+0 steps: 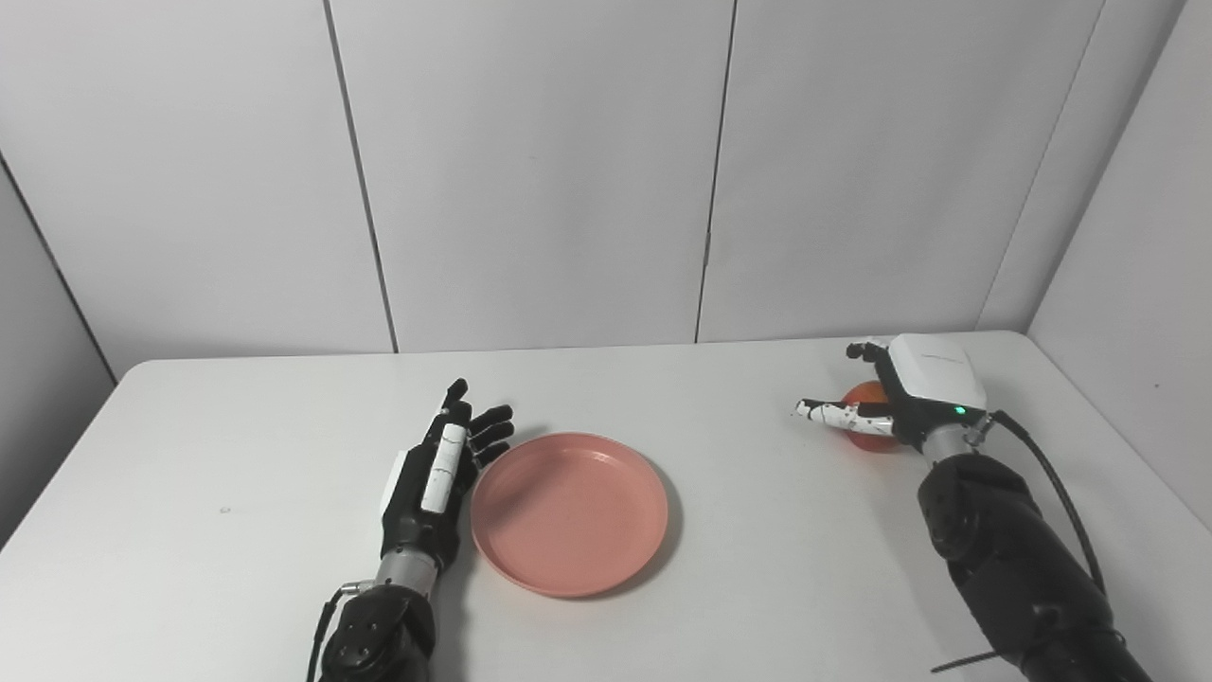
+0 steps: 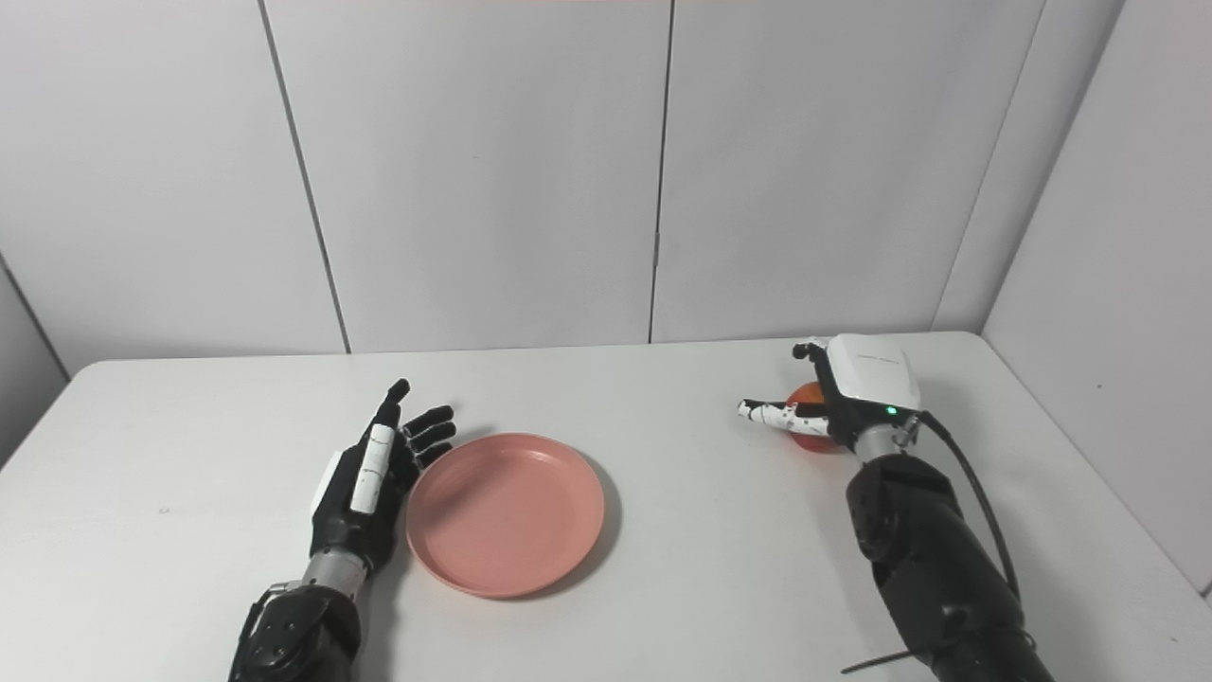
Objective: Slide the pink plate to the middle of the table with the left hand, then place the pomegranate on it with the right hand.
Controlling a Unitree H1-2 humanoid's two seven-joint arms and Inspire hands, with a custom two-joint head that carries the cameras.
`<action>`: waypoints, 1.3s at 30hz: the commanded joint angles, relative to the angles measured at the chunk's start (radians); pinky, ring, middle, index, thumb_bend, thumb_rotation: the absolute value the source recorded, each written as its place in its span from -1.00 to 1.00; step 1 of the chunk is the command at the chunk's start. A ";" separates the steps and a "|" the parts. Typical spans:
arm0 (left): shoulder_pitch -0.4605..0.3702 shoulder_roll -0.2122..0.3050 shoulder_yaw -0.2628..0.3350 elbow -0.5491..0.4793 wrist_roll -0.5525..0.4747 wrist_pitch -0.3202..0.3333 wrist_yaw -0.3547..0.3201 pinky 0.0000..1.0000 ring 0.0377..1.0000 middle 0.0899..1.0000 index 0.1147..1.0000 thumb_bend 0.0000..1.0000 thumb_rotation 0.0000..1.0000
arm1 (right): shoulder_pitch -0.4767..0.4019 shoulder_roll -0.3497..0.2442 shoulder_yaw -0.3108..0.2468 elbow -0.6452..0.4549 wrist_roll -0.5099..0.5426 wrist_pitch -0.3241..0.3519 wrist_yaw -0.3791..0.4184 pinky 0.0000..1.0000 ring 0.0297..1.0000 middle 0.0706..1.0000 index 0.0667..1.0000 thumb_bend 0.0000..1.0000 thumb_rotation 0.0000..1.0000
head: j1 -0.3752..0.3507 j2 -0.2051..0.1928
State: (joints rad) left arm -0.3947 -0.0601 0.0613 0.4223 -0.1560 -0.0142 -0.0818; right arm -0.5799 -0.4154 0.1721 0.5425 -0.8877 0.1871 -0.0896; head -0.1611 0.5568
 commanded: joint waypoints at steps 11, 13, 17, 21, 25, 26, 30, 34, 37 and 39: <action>0.025 -0.006 -0.011 0.002 0.003 0.064 0.007 0.52 0.52 0.44 0.88 0.88 0.64 | -0.033 -0.036 0.013 0.020 0.058 0.037 -0.012 0.42 0.41 0.51 0.44 0.64 0.63 | 0.009 0.008; 0.025 -0.005 -0.011 0.001 0.001 0.067 0.006 0.52 0.52 0.45 0.89 0.88 0.64 | -0.035 -0.037 0.018 0.030 0.068 0.033 -0.011 0.43 0.42 0.51 0.45 0.64 0.64 | 0.009 0.008; 0.026 -0.006 -0.009 -0.001 -0.009 0.073 0.001 0.52 0.53 0.46 0.90 0.88 0.62 | -0.036 -0.043 0.039 0.043 0.074 0.026 -0.011 0.38 0.36 0.49 0.44 0.64 0.61 | 0.016 0.009; 0.025 -0.007 -0.011 0.000 -0.003 0.072 0.003 0.52 0.53 0.44 0.90 0.87 0.64 | -0.034 -0.050 0.062 0.054 0.078 0.011 -0.016 0.29 0.32 0.46 0.43 0.61 0.55 | 0.023 0.010; 0.027 -0.009 -0.011 -0.007 -0.005 0.079 0.004 0.53 0.54 0.45 0.90 0.87 0.63 | -0.037 -0.046 0.067 0.093 0.101 -0.019 -0.052 0.16 0.26 0.40 0.38 0.61 0.49 | 0.025 0.011; 0.027 -0.010 -0.010 -0.007 -0.006 0.080 0.003 0.54 0.54 0.45 0.90 0.86 0.63 | -0.038 -0.043 0.067 0.103 0.108 -0.025 -0.062 0.09 0.24 0.38 0.36 0.58 0.39 | 0.025 0.011; 0.033 -0.010 -0.012 -0.020 -0.005 0.084 0.003 0.53 0.53 0.44 0.90 0.85 0.62 | -0.036 -0.039 0.072 0.129 0.136 -0.063 -0.109 -0.04 0.14 0.30 0.29 0.50 0.16 | 0.031 0.017; 0.036 -0.006 -0.015 -0.028 -0.002 0.087 0.001 0.53 0.54 0.45 0.91 0.86 0.64 | -0.037 -0.030 0.084 0.167 0.154 -0.101 -0.160 -0.25 -0.11 0.01 0.13 0.39 -0.13 | 0.033 0.020; 0.038 -0.005 -0.015 -0.032 -0.003 0.090 0.002 0.54 0.54 0.46 0.91 0.87 0.64 | -0.038 -0.026 0.094 0.183 0.168 -0.116 -0.171 -0.34 -0.23 -0.12 0.04 0.34 -0.28 | 0.032 0.021; 0.038 -0.005 -0.015 -0.033 -0.002 0.092 0.004 0.53 0.53 0.45 0.90 0.87 0.64 | -0.041 -0.026 0.102 0.195 0.176 -0.129 -0.180 -0.45 -0.36 -0.24 -0.08 0.08 -0.61 | 0.032 0.021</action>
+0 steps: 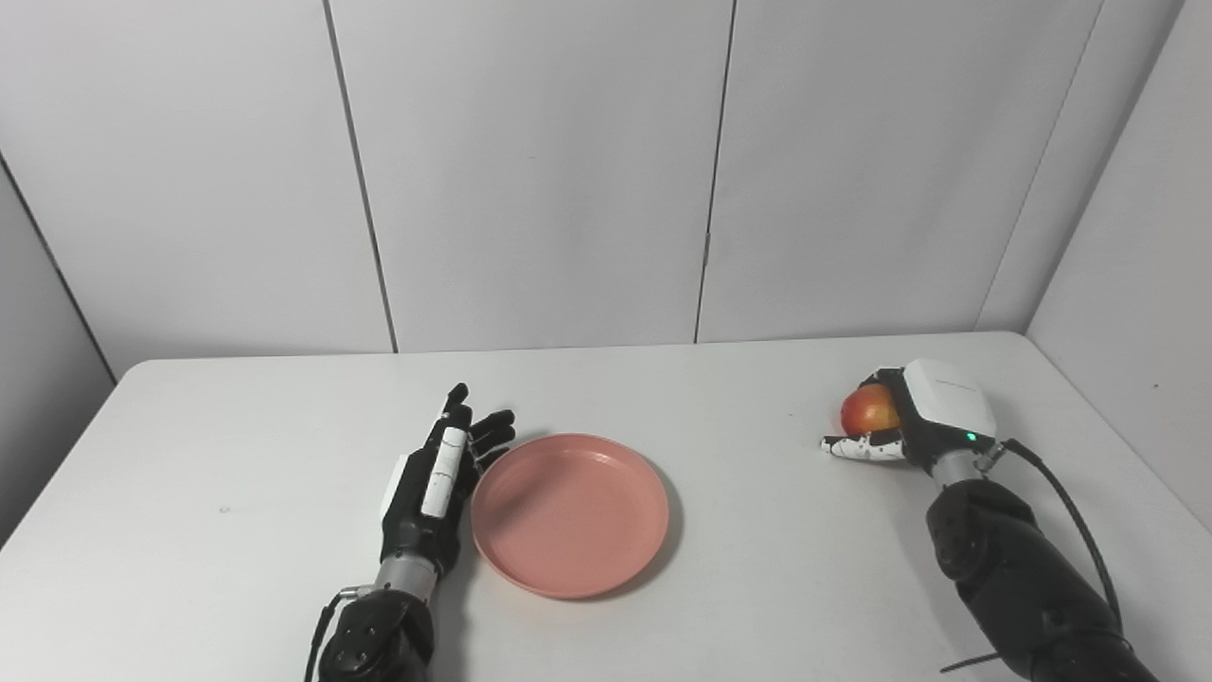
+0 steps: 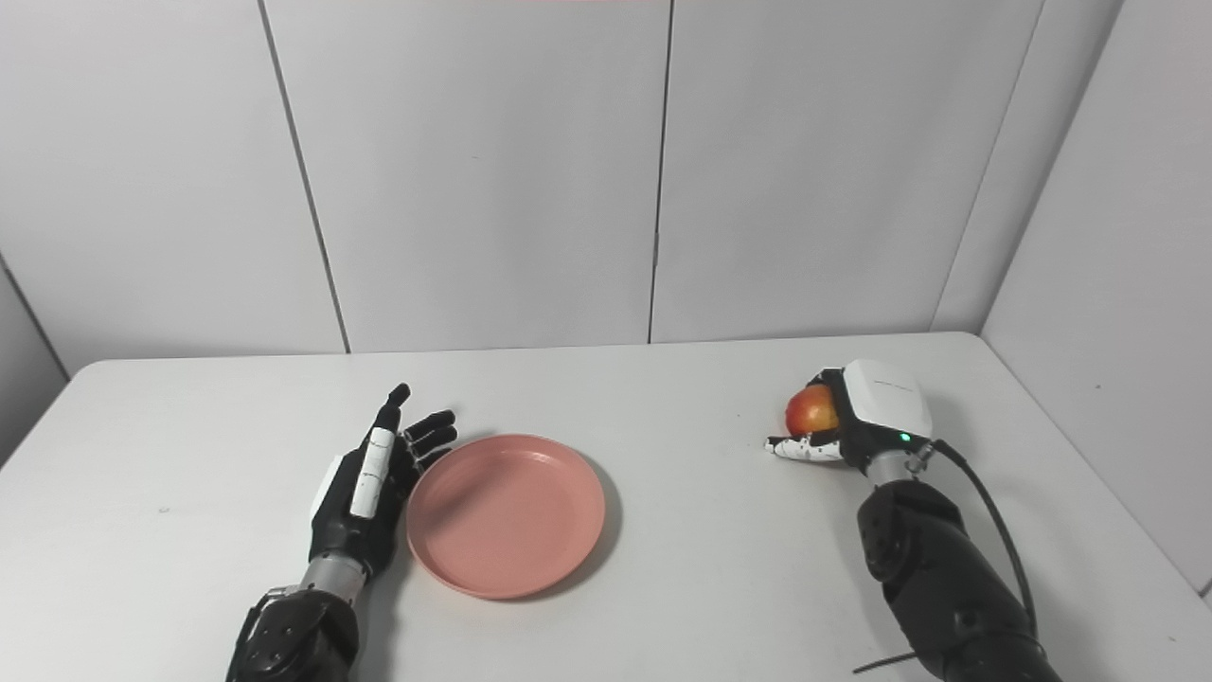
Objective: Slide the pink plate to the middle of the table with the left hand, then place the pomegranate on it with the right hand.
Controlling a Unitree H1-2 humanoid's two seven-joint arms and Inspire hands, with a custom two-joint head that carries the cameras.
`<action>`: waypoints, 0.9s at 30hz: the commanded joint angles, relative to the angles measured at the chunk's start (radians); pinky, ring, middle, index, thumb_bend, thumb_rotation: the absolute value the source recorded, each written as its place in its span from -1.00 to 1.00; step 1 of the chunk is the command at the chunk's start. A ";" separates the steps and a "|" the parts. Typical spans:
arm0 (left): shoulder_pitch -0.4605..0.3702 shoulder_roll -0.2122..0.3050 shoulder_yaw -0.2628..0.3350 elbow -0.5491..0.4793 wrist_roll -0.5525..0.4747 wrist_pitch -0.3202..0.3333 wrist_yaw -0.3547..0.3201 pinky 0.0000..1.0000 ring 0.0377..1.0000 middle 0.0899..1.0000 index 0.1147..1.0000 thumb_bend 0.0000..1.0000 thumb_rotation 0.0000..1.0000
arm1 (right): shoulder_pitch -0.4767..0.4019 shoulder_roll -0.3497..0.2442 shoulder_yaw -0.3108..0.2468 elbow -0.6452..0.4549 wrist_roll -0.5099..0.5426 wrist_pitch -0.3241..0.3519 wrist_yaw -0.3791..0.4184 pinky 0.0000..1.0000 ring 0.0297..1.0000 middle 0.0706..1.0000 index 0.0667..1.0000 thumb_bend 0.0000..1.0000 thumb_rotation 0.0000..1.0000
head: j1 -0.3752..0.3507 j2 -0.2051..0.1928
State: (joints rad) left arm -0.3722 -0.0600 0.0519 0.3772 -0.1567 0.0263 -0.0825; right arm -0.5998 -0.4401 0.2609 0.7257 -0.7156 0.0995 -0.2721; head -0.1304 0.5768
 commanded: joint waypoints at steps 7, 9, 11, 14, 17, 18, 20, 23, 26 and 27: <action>0.018 -0.009 -0.003 0.004 -0.007 0.061 0.004 0.54 0.54 0.44 0.89 0.85 0.61 | -0.024 -0.009 0.035 0.033 0.030 -0.056 0.010 -0.51 -0.42 -0.31 -0.11 0.02 -0.71 | 0.004 0.006; 0.018 -0.008 -0.005 0.002 -0.004 0.061 0.003 0.54 0.54 0.44 0.90 0.84 0.62 | -0.022 -0.011 0.036 0.032 0.037 -0.065 0.009 -0.51 -0.43 -0.33 -0.11 0.02 -0.71 | 0.004 0.006; 0.019 -0.008 -0.007 -0.001 -0.001 0.063 0.004 0.55 0.55 0.44 0.91 0.84 0.64 | -0.019 -0.015 0.036 0.025 0.047 -0.070 0.015 -0.53 -0.45 -0.36 -0.11 0.02 -0.72 | 0.005 0.007; 0.018 -0.009 -0.007 -0.003 -0.001 0.067 0.007 0.54 0.55 0.44 0.91 0.85 0.64 | -0.014 -0.015 0.029 0.006 0.073 -0.064 0.030 -0.56 -0.49 -0.39 -0.12 0.02 -0.72 | 0.005 0.007; 0.017 -0.007 -0.008 0.001 0.000 0.063 0.004 0.54 0.53 0.44 0.91 0.86 0.64 | -0.010 -0.016 0.025 -0.029 0.083 -0.045 0.044 -0.56 -0.49 -0.39 -0.12 0.02 -0.72 | 0.004 0.007; 0.017 -0.007 -0.008 0.002 0.001 0.063 0.004 0.54 0.53 0.44 0.91 0.86 0.64 | -0.009 -0.017 0.025 -0.043 0.084 -0.038 0.048 -0.56 -0.49 -0.39 -0.12 0.02 -0.72 | 0.004 0.007; 0.017 -0.007 -0.009 0.002 0.002 0.063 0.006 0.54 0.53 0.43 0.91 0.85 0.65 | -0.009 -0.020 0.025 -0.065 0.083 -0.028 0.059 -0.57 -0.50 -0.40 -0.12 0.02 -0.72 | 0.004 0.007; 0.016 -0.009 -0.009 0.001 0.002 0.063 0.008 0.53 0.53 0.43 0.91 0.86 0.65 | -0.011 -0.023 0.021 -0.101 0.078 -0.019 0.068 -0.55 -0.48 -0.38 -0.11 0.02 -0.71 | 0.007 0.007; 0.016 -0.012 -0.010 0.000 0.006 0.063 0.014 0.53 0.52 0.43 0.90 0.86 0.63 | -0.011 -0.026 0.014 -0.142 0.069 -0.028 0.064 -0.54 -0.47 -0.36 -0.11 0.02 -0.71 | 0.015 0.008; 0.016 -0.013 -0.011 -0.001 0.007 0.063 0.015 0.56 0.54 0.44 0.90 0.85 0.63 | -0.011 -0.026 0.012 -0.154 0.067 -0.034 0.062 -0.55 -0.48 -0.36 -0.11 0.02 -0.72 | 0.015 0.008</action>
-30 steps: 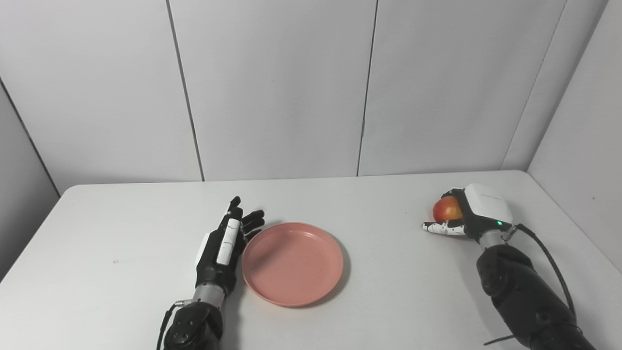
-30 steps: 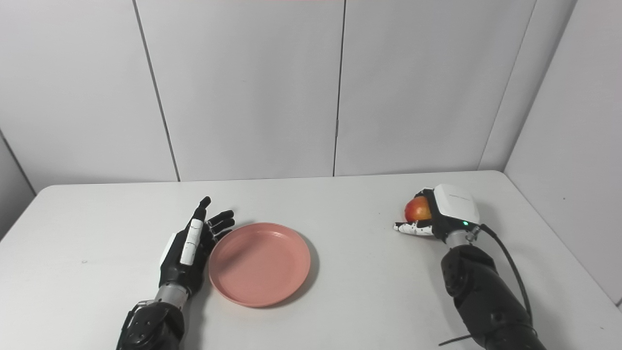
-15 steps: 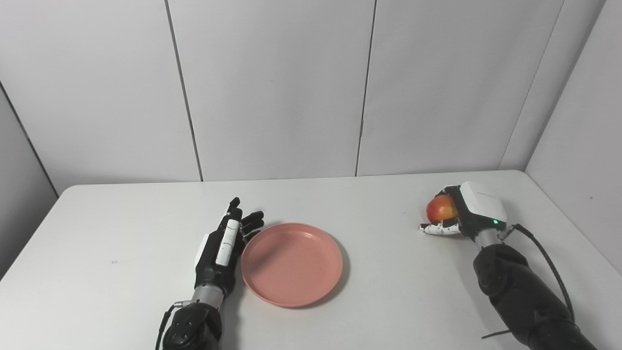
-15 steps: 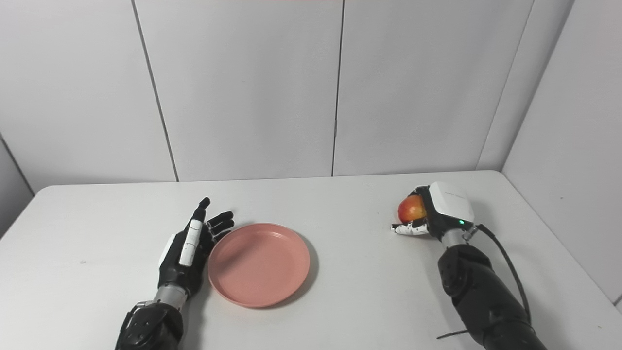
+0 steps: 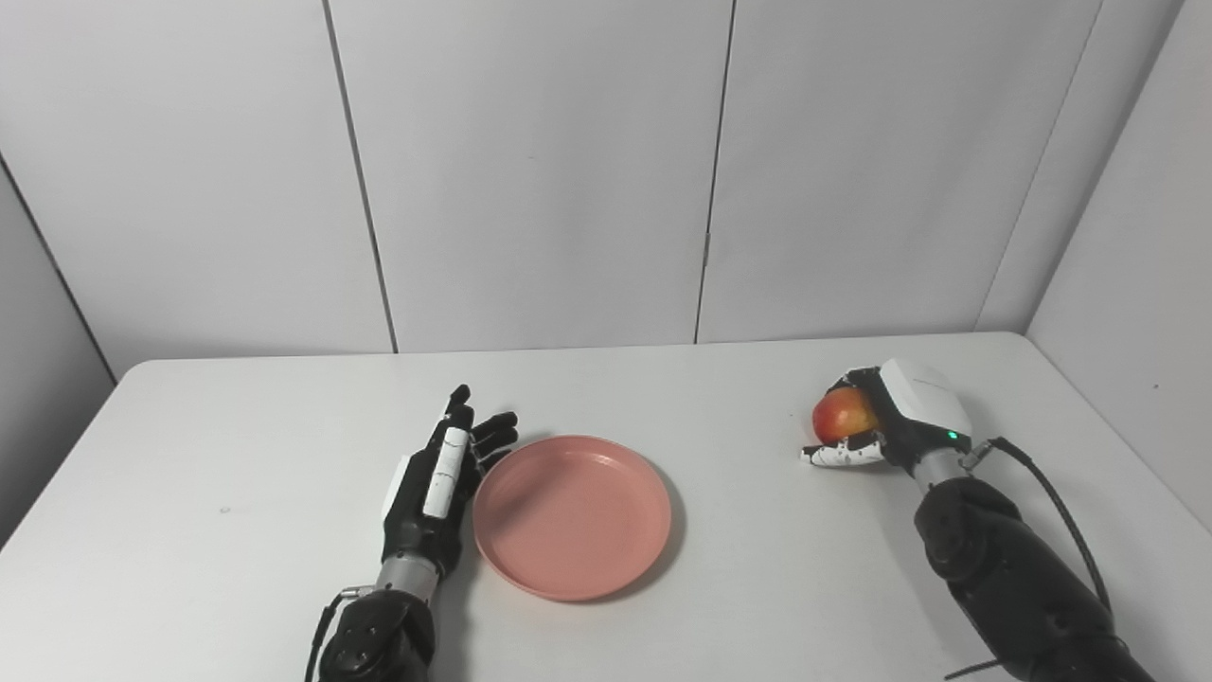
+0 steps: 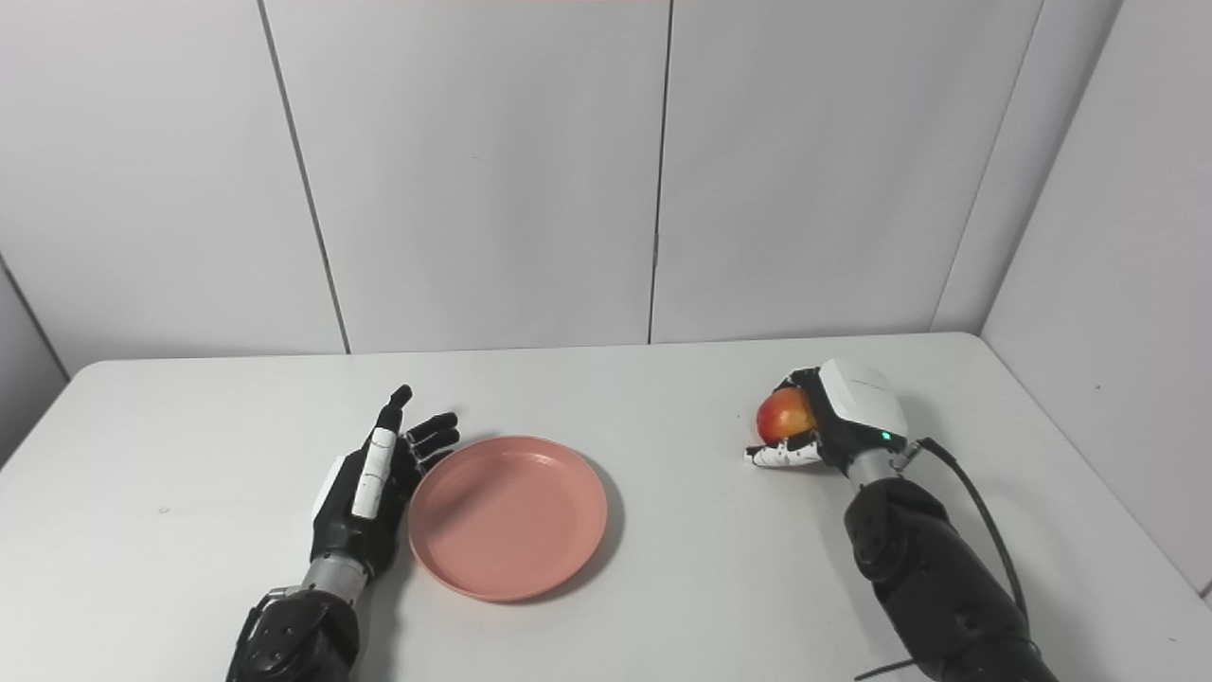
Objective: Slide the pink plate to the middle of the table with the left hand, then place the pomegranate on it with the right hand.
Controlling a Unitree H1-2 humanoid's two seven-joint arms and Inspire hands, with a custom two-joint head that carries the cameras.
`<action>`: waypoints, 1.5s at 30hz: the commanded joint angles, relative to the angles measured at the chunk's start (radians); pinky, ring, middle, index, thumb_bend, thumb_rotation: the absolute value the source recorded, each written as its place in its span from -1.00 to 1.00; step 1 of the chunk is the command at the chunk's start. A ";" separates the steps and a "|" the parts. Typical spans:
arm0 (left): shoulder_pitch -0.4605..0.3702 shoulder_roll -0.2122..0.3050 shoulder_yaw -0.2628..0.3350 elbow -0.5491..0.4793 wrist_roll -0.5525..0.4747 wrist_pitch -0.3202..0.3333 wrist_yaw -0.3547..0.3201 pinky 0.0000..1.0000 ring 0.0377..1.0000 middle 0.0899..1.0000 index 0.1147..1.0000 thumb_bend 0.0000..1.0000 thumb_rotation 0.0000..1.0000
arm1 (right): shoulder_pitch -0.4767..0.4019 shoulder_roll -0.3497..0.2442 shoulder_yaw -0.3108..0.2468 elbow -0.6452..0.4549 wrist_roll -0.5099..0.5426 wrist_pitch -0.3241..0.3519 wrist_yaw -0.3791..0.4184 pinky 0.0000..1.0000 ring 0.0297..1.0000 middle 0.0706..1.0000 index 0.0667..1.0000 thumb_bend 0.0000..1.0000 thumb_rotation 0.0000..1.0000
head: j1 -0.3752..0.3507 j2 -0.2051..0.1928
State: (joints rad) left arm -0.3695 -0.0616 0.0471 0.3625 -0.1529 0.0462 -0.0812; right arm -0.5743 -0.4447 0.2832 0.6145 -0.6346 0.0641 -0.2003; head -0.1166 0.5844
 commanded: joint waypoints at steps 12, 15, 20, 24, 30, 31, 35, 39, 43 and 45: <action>0.010 -0.040 -0.014 0.037 0.047 -0.006 0.067 0.65 0.61 0.53 0.88 0.87 0.66 | -0.041 -0.005 -0.029 -0.283 -0.049 0.018 0.050 -0.55 -0.46 -0.30 -0.10 0.02 -0.72 | 0.063 -0.003; 0.007 -0.047 -0.020 0.049 0.072 -0.026 0.095 0.65 0.62 0.56 0.87 0.88 0.67 | -0.046 0.006 -0.032 -0.335 -0.050 0.003 0.056 -0.56 -0.48 -0.32 -0.10 0.02 -0.72 | 0.076 -0.005; 0.004 -0.061 -0.026 0.062 0.104 -0.036 0.133 0.69 0.65 0.60 0.87 0.87 0.70 | -0.056 0.035 -0.028 -0.445 -0.060 -0.010 0.069 -0.49 -0.38 -0.23 -0.10 0.02 -0.71 | 0.111 -0.010; 0.002 -0.069 -0.027 0.068 0.106 -0.039 0.133 0.73 0.67 0.63 0.89 0.82 0.71 | -0.063 0.051 -0.017 -0.515 -0.083 -0.020 0.088 -0.40 -0.30 -0.18 -0.10 0.01 -0.70 | 0.134 -0.015; -0.005 -0.077 -0.026 0.092 0.098 -0.060 0.127 0.77 0.68 0.63 0.90 0.85 0.68 | -0.072 0.090 -0.001 -0.581 -0.120 -0.022 0.113 -0.59 -0.50 -0.31 -0.10 0.02 -0.70 | 0.155 -0.023; -0.005 -0.078 -0.026 0.092 0.097 -0.061 0.127 0.76 0.68 0.62 0.90 0.86 0.68 | -0.072 0.096 0.003 -0.588 -0.123 -0.030 0.115 -0.60 -0.51 -0.32 -0.10 0.02 -0.70 | 0.158 -0.024; -0.006 -0.079 -0.030 0.091 0.104 -0.060 0.130 0.75 0.67 0.61 0.89 0.86 0.69 | -0.070 0.114 0.017 -0.604 -0.130 -0.057 0.123 -0.60 -0.50 -0.32 -0.10 0.02 -0.70 | 0.166 -0.024; -0.007 -0.079 -0.032 0.094 0.105 -0.059 0.131 0.75 0.67 0.60 0.89 0.83 0.71 | -0.069 0.135 0.036 -0.615 -0.139 -0.055 0.152 -0.61 -0.51 -0.33 -0.10 0.02 -0.71 | 0.176 -0.026; -0.008 -0.080 -0.035 0.095 0.110 -0.062 0.133 0.76 0.67 0.58 0.89 0.83 0.71 | -0.065 0.164 0.047 -0.623 -0.134 -0.046 0.178 -0.56 -0.45 -0.25 -0.10 0.02 -0.70 | 0.176 -0.026; -0.009 -0.081 -0.032 0.097 0.106 -0.060 0.131 0.76 0.67 0.58 0.89 0.83 0.70 | -0.061 0.180 0.052 -0.615 -0.131 -0.059 0.176 -0.57 -0.46 -0.27 -0.10 0.02 -0.70 | 0.176 -0.026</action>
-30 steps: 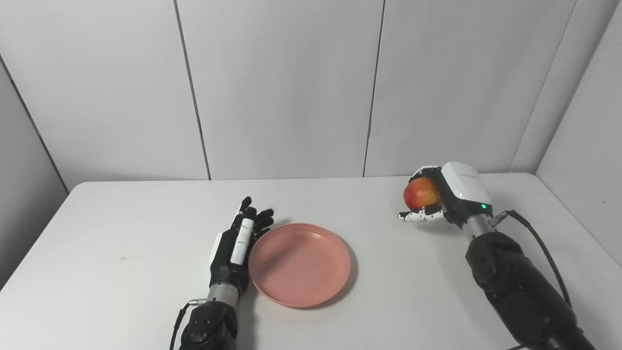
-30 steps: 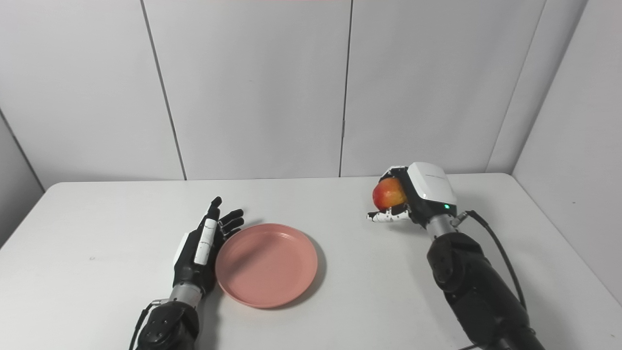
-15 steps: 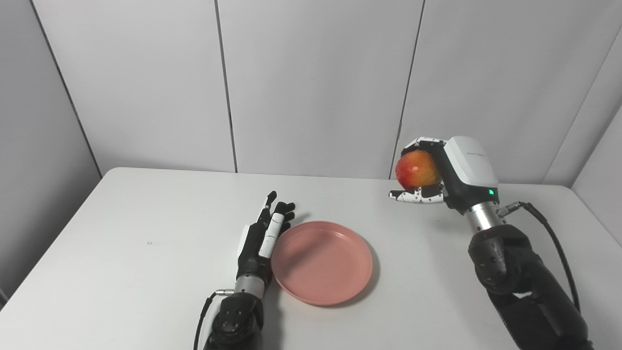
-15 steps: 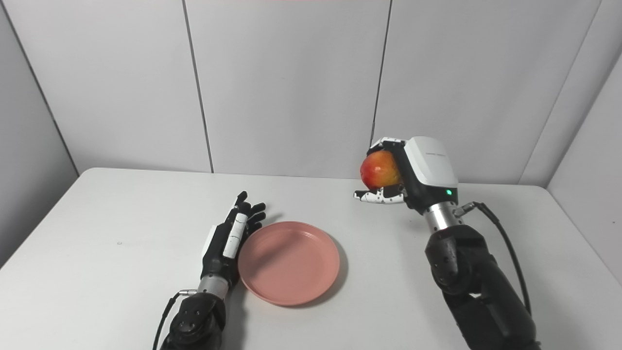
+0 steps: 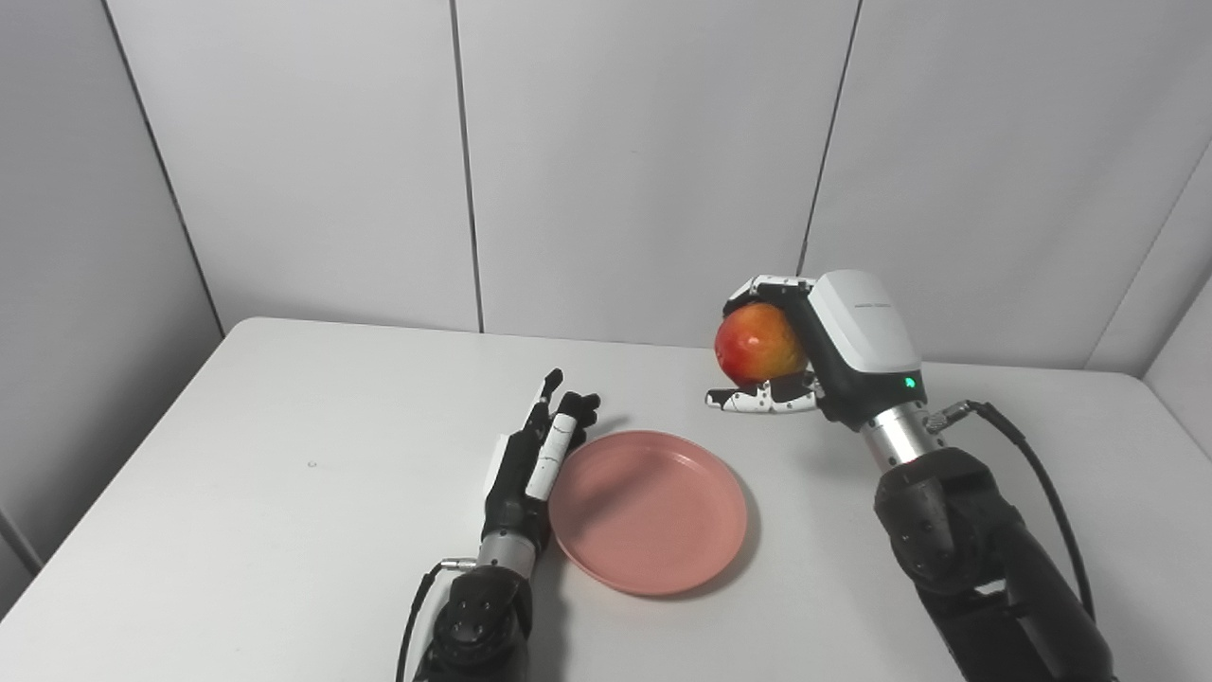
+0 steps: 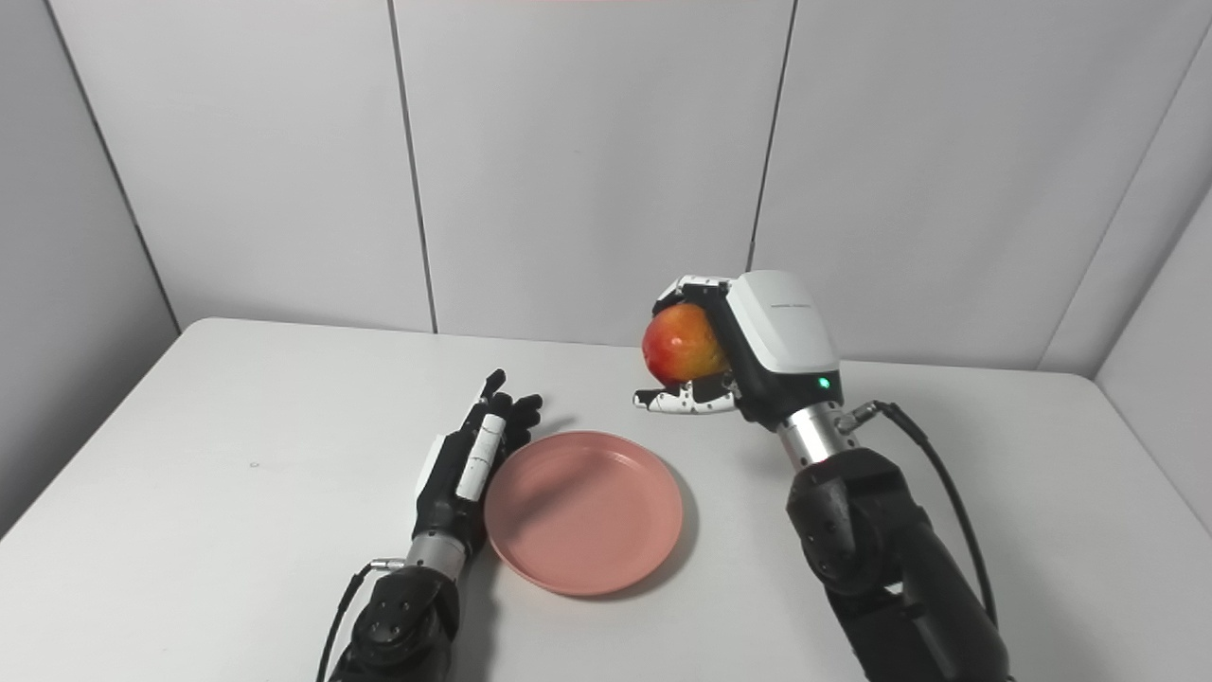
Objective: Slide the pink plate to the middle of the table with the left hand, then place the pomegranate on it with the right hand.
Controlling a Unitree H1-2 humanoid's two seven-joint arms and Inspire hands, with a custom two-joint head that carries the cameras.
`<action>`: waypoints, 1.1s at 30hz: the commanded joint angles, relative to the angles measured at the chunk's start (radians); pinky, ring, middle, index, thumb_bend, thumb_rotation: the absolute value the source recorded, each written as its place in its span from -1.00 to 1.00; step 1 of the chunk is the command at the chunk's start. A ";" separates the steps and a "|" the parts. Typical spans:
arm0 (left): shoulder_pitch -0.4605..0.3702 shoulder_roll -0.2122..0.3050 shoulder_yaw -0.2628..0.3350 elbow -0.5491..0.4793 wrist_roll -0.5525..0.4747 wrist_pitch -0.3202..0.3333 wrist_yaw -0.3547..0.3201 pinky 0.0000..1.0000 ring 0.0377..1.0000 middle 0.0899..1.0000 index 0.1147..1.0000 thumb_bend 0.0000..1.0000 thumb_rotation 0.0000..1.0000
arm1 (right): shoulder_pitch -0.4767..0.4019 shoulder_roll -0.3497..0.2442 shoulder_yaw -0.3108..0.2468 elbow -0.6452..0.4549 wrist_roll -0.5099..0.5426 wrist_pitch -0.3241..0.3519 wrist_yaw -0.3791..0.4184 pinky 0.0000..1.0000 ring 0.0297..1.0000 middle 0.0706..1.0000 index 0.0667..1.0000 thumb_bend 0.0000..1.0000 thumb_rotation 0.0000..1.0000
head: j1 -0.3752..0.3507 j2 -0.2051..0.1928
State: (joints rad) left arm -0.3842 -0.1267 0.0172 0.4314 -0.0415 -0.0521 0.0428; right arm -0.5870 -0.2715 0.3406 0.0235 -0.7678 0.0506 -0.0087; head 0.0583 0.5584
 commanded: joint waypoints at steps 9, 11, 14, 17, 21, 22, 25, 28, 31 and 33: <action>0.005 -0.018 -0.001 0.025 -0.009 0.041 0.004 0.78 0.68 0.56 0.88 0.85 0.69 | -0.026 0.050 0.047 0.009 -0.036 -0.065 -0.015 -0.58 -0.47 -0.30 -0.11 0.02 -0.71 | 0.010 0.006; 0.004 -0.017 0.000 0.024 -0.009 0.045 0.004 0.80 0.69 0.56 0.88 0.85 0.70 | -0.024 0.055 0.056 0.016 -0.040 -0.067 -0.013 -0.57 -0.46 -0.28 -0.11 0.01 -0.71 | 0.010 0.006; 0.003 -0.014 0.000 0.026 -0.007 0.044 0.003 0.80 0.70 0.55 0.88 0.84 0.70 | -0.020 0.067 0.071 0.033 -0.049 -0.053 0.006 -0.54 -0.43 -0.25 -0.10 0.01 -0.70 | 0.006 0.008; 0.004 -0.015 0.001 0.022 -0.008 0.047 0.004 0.81 0.70 0.55 0.88 0.85 0.70 | -0.020 0.076 0.084 0.054 -0.056 -0.046 0.017 -0.53 -0.41 -0.23 -0.10 0.01 -0.70 | 0.004 0.012; 0.004 -0.014 -0.001 0.018 -0.003 0.054 0.007 0.81 0.70 0.54 0.88 0.84 0.71 | -0.018 0.102 0.080 0.092 -0.042 -0.019 0.044 -0.51 -0.40 -0.25 -0.10 0.01 -0.70 | 0.001 0.014; 0.004 -0.015 -0.002 0.019 -0.003 0.052 0.007 0.81 0.70 0.54 0.88 0.84 0.71 | -0.017 0.110 0.078 0.103 -0.039 -0.013 0.047 -0.52 -0.41 -0.26 -0.10 0.01 -0.70 | 0.001 0.014; 0.005 -0.016 -0.003 0.018 -0.002 0.054 0.008 0.85 0.71 0.56 0.88 0.87 0.70 | -0.012 0.124 0.076 0.140 -0.043 -0.017 0.037 -0.53 -0.42 -0.28 -0.10 0.02 -0.71 | 0.001 0.018; 0.005 -0.016 -0.005 0.016 0.000 0.056 0.007 0.85 0.72 0.57 0.89 0.85 0.72 | -0.007 0.133 0.080 0.175 -0.050 -0.016 0.036 -0.52 -0.42 -0.28 -0.10 0.01 -0.71 | 0.001 0.018; 0.006 -0.014 -0.009 0.009 0.004 0.062 0.006 0.84 0.72 0.57 0.89 0.83 0.73 | -0.003 0.142 0.083 0.206 -0.056 -0.015 0.031 -0.51 -0.40 -0.27 -0.10 0.01 -0.71 | -0.005 0.025; 0.006 -0.012 -0.011 0.010 0.003 0.058 0.001 0.85 0.74 0.59 0.89 0.83 0.74 | -0.003 0.147 0.086 0.220 -0.064 -0.009 0.030 -0.49 -0.38 -0.24 -0.10 0.01 -0.71 | -0.005 0.025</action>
State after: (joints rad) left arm -0.3863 -0.1294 0.0132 0.4286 -0.0380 -0.0499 0.0427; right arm -0.5544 -0.1320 0.4329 0.2609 -0.8238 0.0282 0.0472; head 0.0537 0.5829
